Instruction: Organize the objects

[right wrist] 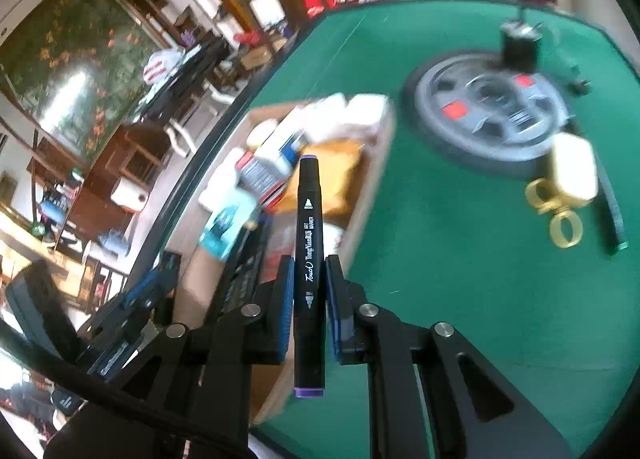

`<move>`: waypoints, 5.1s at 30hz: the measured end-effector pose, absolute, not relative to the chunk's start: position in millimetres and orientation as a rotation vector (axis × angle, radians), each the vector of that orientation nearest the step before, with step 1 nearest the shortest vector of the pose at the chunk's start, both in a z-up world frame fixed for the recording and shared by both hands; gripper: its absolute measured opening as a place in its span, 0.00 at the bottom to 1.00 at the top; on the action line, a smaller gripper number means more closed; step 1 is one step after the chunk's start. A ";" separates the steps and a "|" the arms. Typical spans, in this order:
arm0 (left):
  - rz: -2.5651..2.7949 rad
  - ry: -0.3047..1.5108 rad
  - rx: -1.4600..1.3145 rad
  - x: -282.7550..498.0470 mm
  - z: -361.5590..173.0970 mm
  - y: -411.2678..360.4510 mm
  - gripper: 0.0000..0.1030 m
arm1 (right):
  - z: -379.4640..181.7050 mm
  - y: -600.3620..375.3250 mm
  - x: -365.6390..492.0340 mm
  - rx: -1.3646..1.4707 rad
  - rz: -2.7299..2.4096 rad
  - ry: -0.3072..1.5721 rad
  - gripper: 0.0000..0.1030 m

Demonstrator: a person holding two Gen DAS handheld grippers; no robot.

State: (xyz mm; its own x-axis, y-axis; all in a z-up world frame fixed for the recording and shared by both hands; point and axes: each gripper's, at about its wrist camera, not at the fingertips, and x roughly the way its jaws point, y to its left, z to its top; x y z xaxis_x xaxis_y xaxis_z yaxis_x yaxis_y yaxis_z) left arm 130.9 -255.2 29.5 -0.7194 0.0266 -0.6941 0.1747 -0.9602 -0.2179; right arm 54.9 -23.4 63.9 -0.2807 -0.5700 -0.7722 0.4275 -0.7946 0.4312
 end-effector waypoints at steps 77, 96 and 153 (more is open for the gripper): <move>-2.641 0.014 0.854 161.2 79.3 -181.7 0.61 | 57.5 -24.4 138.4 1.089 -2.322 -0.017 0.50; -2.651 0.016 0.903 155.0 71.7 -180.0 0.61 | 48.1 -17.3 130.0 1.123 -2.346 -0.036 0.49; -2.901 -0.257 1.341 -35.6 33.5 64.5 0.60 | 25.1 230.3 -77.3 1.503 -2.610 -0.137 0.12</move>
State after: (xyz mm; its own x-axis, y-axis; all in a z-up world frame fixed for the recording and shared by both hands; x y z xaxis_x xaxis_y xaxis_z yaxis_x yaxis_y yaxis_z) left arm -35.6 64.5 33.5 -0.6483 -0.0087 -0.7614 -0.1255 -0.9851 0.1180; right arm -77.3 230.3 25.1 -0.4971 -0.1540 -0.8539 0.0640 -0.9879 0.1410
